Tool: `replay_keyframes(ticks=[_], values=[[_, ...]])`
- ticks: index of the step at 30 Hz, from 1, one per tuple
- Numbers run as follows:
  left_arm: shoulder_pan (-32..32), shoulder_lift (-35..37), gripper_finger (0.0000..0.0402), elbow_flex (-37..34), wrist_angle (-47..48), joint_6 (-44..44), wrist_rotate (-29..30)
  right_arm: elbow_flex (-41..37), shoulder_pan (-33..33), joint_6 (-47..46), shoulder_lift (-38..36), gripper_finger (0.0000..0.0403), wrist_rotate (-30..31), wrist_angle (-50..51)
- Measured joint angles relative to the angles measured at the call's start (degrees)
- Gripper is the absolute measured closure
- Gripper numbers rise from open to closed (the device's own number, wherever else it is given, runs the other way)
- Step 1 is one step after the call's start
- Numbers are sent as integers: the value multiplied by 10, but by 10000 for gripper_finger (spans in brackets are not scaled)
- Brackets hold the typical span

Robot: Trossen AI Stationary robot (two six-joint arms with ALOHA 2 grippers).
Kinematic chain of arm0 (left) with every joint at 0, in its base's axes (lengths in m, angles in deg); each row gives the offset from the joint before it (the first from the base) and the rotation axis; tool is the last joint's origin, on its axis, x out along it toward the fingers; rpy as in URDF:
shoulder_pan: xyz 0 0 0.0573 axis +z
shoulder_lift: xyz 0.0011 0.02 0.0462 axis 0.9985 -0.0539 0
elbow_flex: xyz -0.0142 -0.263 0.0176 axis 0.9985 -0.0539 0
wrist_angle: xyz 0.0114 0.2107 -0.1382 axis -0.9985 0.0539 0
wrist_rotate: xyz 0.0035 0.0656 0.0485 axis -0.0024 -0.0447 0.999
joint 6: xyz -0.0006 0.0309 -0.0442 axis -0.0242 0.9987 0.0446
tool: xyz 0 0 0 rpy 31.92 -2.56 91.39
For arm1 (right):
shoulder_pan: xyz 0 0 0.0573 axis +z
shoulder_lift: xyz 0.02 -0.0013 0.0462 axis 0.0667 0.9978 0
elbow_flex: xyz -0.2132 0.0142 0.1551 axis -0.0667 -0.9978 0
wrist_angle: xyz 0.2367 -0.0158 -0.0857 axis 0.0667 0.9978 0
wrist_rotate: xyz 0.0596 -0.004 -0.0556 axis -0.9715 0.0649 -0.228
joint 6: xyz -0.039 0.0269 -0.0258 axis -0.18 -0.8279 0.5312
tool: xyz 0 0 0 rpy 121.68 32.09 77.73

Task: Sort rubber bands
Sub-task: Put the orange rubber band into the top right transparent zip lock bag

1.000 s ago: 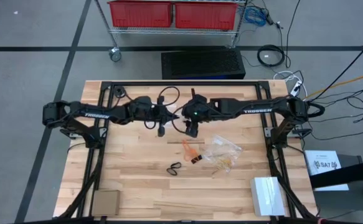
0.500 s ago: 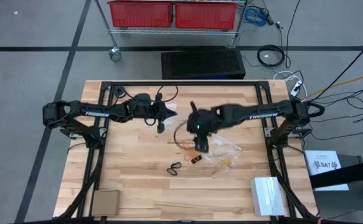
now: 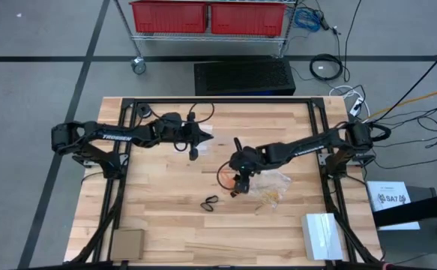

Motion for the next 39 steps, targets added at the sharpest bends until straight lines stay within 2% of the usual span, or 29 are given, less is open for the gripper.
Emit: replay_keyframes(ticks=[5, 13, 16, 18, 22, 23, 34, 39], values=[[0, 0, 402, 0, 0, 0, 0, -47, -13, -15, 4, 204, -45, -91], [0, 0, 401, 0, 0, 0, -3, -52, -12, -8, 69, 206, -71, -133], [0, 0, 402, 0, 0, 0, -3, -45, -12, 1, 80, 228, -67, -134], [0, 0, 401, 0, 1, 0, -3, -39, -12, 5, 82, 263, -65, -129], [0, 0, 402, 0, 1, 0, -3, -21, -11, 24, 75, 370, -70, -103], [0, 0, 401, 0, 1, 0, -3, -16, -10, 28, 69, 386, -71, -91], [0, 0, 401, 0, 9, 0, -2, 98, -10, 70, 4, 401, -56, 61], [0, 0, 401, 0, 11, 0, -2, 138, -11, 72, -1, 402, -60, 106]])
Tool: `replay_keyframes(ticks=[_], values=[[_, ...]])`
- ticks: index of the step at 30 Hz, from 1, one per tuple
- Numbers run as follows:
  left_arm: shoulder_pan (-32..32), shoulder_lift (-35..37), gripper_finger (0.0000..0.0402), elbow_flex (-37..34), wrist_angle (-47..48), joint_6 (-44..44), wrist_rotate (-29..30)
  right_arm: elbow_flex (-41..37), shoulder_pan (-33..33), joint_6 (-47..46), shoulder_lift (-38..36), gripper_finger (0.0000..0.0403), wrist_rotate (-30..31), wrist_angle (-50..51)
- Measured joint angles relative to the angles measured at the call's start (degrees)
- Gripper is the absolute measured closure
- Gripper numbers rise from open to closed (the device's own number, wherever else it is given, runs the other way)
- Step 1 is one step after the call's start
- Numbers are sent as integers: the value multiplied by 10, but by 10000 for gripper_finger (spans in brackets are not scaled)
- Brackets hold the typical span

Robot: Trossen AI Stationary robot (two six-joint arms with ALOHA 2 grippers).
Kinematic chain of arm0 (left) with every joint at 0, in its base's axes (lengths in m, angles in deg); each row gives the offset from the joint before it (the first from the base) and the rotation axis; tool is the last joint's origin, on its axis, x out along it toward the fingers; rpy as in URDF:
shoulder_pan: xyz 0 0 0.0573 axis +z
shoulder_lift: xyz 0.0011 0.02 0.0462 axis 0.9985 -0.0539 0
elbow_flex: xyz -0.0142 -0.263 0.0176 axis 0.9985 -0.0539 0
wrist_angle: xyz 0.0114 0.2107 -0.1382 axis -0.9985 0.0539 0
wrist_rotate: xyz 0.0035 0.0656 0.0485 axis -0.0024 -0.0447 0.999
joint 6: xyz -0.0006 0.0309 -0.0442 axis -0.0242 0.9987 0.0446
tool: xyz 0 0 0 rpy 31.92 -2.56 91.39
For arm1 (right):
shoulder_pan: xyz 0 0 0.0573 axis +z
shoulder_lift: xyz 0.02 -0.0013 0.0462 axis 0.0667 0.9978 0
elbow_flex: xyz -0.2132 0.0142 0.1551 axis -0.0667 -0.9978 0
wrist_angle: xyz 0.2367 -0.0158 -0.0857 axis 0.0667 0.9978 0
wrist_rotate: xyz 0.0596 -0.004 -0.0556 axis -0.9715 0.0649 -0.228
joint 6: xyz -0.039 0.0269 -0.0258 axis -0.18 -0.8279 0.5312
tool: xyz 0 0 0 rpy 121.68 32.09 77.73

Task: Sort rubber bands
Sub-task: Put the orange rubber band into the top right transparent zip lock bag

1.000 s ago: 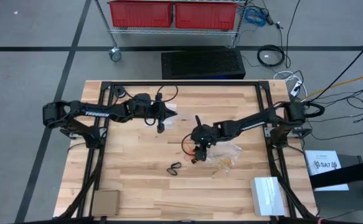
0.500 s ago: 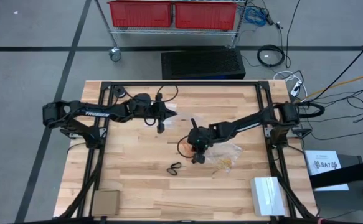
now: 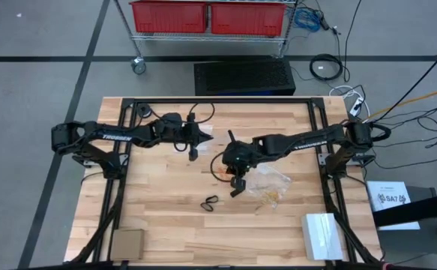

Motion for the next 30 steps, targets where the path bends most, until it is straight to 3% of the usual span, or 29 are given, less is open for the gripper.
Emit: replay_keyframes(ticks=[5, 16, 30], values=[[0, 0, 401, 0, 0, 0, 0, -1, 0, -9, 6, 382, -7, 26], [0, 0, 401, 0, 2, 0, 0, -1, -1, -16, 8, 259, 31, 43], [0, 0, 401, 0, 2, 0, 1, -63, -13, -23, 113, 247, 36, -55]])
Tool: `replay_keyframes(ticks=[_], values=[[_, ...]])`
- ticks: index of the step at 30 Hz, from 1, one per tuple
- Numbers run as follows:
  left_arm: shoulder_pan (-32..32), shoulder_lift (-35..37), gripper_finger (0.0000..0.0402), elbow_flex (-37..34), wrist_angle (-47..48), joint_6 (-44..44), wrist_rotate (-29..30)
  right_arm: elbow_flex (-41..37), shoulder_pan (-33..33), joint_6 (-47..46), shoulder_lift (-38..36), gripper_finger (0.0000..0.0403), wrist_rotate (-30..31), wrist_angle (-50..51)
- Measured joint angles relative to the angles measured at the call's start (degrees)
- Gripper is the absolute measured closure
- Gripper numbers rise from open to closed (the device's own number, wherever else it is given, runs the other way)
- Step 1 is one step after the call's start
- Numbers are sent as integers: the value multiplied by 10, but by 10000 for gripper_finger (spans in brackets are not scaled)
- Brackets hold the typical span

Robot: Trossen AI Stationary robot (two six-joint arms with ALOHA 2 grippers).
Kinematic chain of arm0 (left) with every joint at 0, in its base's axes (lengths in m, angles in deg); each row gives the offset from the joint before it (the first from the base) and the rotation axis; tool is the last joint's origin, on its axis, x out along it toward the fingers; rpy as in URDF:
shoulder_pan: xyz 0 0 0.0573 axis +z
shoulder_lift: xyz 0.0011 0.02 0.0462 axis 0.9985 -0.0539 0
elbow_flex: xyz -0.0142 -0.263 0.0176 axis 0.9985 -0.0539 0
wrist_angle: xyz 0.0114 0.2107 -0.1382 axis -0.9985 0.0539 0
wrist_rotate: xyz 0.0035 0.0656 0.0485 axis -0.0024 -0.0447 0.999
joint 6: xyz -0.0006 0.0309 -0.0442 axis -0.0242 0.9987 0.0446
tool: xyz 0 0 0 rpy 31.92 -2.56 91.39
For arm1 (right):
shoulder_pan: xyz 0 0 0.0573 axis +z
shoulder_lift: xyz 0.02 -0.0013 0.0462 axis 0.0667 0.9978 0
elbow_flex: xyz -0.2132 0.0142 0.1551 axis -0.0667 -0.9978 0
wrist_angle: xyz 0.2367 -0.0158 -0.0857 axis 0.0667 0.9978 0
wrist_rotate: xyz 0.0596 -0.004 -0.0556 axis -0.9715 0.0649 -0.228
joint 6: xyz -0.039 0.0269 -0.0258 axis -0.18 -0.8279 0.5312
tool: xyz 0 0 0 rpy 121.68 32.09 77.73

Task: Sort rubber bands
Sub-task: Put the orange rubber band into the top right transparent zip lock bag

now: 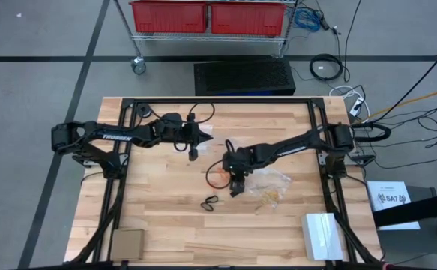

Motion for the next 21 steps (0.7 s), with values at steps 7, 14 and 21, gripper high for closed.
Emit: replay_keyframes(ticks=[7, 14, 21], values=[[0, 0, 401, 0, 0, 0, 0, 3, -13, -4, 32, 283, 1, -11], [0, 0, 401, 0, 0, 0, 0, -1, -9, 12, -11, 392, -1, -6], [0, 0, 401, 0, 0, 0, 3, 6, -5, 31, -99, 401, 41, 0]])
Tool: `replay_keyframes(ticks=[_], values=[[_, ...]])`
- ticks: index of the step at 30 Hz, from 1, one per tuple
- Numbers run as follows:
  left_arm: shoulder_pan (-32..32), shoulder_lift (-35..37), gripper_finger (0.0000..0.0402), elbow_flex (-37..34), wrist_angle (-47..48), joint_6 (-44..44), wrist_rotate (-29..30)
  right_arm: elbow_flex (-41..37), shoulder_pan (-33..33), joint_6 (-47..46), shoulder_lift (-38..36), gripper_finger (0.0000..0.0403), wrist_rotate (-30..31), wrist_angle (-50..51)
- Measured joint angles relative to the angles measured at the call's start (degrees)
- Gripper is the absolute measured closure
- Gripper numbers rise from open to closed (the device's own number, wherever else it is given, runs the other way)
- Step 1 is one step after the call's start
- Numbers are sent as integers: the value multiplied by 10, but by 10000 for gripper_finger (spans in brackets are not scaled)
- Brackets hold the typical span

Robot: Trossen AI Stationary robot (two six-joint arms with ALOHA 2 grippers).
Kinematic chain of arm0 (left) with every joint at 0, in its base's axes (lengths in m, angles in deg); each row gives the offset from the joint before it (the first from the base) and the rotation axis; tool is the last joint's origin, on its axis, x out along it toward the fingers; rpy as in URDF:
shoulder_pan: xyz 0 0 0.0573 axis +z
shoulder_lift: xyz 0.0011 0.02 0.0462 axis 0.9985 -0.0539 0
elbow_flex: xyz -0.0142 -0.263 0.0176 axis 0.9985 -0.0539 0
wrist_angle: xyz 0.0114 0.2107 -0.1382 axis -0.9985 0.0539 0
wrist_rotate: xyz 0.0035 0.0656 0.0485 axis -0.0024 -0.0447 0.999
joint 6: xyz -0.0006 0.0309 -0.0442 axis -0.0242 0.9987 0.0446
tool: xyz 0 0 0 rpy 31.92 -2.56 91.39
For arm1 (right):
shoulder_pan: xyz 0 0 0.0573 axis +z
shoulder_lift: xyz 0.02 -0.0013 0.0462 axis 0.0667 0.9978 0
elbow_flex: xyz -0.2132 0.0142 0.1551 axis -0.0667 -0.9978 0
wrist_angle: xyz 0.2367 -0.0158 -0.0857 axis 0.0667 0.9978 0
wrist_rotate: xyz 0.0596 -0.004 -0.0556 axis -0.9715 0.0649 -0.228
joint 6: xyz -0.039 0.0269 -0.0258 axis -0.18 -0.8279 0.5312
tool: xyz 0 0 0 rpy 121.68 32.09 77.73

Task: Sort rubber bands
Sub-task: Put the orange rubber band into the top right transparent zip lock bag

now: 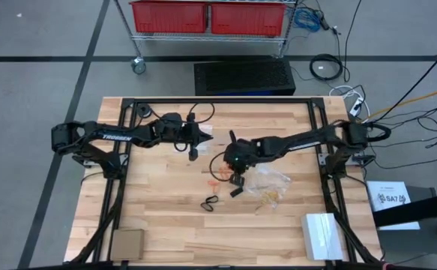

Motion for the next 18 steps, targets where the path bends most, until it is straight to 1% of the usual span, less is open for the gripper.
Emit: replay_keyframes(ticks=[1, 3, 6, 9, 11, 13, 18], values=[[0, 0, 401, 0, 0, 0, 0, 5, 0, 4, -12, 401, 19, 1], [0, 0, 401, 0, 0, 0, 0, 15, 3, 18, -37, 402, 77, 3], [0, 0, 401, 0, 0, 0, 0, 29, 7, 48, -63, 402, 188, 5], [0, 0, 401, 0, -1, 0, 0, 38, 14, 77, -85, 402, 307, -19], [0, 0, 401, 0, -1, 0, 0, 38, 18, 99, -90, 403, 367, -38], [0, 0, 401, 0, -2, 0, 0, 38, 20, 114, -91, 403, 390, -52], [0, 0, 401, 0, -10, -15, -1, 38, 18, 116, -78, 403, 393, -66]])
